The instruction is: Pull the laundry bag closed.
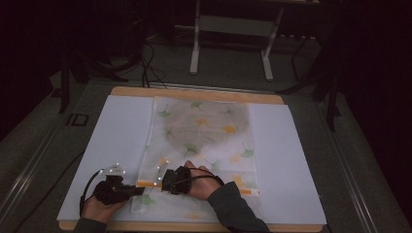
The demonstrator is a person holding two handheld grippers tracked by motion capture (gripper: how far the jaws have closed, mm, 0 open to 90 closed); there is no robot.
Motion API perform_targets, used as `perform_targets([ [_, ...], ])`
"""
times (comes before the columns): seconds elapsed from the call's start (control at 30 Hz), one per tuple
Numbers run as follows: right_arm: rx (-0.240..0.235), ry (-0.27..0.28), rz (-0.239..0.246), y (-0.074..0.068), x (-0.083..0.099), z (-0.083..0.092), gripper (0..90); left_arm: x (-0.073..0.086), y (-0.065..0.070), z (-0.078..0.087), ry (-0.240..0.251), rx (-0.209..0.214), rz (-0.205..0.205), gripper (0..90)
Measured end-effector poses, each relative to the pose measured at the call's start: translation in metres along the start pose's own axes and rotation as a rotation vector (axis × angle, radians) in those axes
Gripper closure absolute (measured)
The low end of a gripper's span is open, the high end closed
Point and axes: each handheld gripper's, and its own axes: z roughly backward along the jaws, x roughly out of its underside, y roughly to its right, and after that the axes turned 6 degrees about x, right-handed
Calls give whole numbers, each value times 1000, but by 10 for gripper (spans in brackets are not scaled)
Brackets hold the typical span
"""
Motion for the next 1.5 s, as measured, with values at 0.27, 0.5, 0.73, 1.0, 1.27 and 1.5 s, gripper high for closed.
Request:
perform_targets([
  [0.27,7,-4,9,-2,1,4,850,0,0,1,2,4,-2,870],
  [0.5,15,-15,8,-2,7,6,851,0,-1,2,3,5,1,870],
  [0.73,20,-30,7,-4,12,8,851,1,-1,2,-2,3,-1,870],
  [1.0,22,-39,-1,-3,18,12,851,1,-1,3,-2,3,-3,870],
  [1.27,25,-48,-5,-2,23,12,850,1,-2,3,-2,0,-3,870],
  [1.5,21,-64,-7,-2,28,15,850,1,-1,3,-5,2,-4,870],
])
